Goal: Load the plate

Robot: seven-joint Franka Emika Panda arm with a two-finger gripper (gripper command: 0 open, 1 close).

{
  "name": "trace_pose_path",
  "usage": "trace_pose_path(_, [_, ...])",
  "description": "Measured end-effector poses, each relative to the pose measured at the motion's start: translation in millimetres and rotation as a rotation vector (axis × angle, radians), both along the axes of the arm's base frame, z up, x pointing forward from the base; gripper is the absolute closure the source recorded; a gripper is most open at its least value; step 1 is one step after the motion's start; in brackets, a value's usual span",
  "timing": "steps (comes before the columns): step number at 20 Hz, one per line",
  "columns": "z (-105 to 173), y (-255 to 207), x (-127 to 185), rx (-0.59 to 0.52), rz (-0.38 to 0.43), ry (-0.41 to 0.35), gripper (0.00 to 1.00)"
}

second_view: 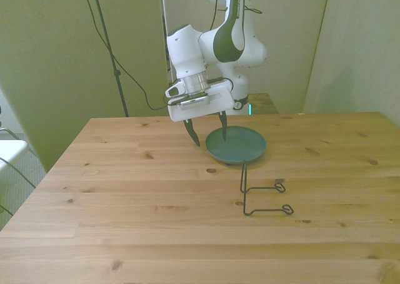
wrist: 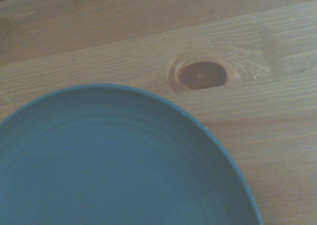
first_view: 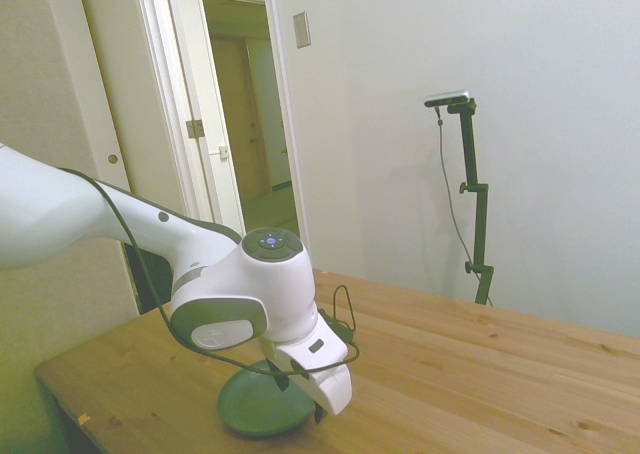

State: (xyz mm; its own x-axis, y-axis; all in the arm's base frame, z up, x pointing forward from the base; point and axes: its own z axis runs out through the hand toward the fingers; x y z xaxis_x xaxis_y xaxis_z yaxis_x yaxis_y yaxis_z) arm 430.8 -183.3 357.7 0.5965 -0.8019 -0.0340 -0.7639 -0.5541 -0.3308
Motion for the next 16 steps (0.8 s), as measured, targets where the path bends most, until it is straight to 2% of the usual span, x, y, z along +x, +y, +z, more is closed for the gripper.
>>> trace_pose_path(5, [-8.6,3.4,2.8,-0.001,0.008,0.016,0.0])
trace_pose_path(6, [-8.6,3.5,2.8,-0.001,0.008,0.016,1.0])
trace_pose_path(16, [-9.6,8.8,4.5,-0.004,0.026,0.024,1.0])
